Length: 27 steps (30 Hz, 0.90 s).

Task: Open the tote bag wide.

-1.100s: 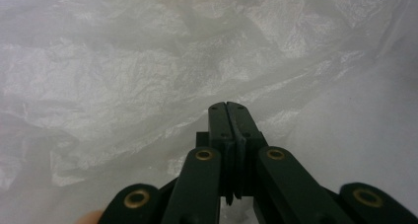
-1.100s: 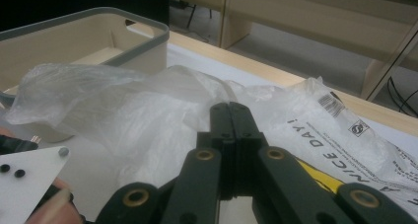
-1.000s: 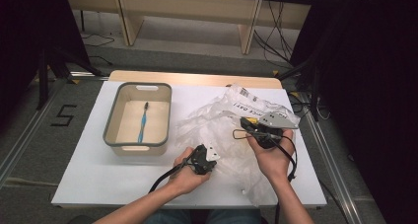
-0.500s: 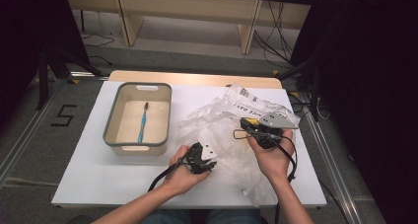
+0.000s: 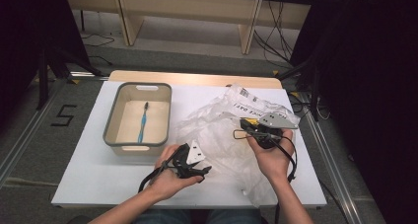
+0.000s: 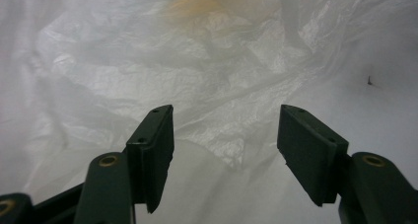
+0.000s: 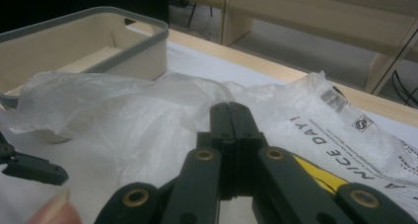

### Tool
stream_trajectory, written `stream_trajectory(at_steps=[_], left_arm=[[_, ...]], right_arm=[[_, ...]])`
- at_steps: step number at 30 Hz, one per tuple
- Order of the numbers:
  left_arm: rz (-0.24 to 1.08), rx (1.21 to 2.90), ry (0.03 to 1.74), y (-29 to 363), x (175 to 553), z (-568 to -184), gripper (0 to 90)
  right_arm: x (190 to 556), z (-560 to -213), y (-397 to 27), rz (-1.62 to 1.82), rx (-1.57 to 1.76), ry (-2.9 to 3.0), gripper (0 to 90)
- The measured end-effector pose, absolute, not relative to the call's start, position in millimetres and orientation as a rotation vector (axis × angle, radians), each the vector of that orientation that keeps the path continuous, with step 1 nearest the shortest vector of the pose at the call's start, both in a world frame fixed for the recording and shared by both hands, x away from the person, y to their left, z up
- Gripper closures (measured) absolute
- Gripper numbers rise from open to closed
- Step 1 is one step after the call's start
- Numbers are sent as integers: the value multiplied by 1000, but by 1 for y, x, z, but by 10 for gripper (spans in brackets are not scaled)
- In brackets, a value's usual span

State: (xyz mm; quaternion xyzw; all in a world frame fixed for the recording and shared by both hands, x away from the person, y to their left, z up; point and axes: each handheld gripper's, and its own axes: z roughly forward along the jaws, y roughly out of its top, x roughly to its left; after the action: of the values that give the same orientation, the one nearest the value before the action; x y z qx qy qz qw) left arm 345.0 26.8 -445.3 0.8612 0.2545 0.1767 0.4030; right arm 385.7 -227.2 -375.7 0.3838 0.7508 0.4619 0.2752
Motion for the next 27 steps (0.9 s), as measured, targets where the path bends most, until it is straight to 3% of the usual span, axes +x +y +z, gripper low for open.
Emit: stream_trajectory(at_steps=[27], left_arm=[[494, 2085, 767, 81, 346, -427, 349]], right_arm=[[385, -375, -228, 1244, 1043, 2011, 900]])
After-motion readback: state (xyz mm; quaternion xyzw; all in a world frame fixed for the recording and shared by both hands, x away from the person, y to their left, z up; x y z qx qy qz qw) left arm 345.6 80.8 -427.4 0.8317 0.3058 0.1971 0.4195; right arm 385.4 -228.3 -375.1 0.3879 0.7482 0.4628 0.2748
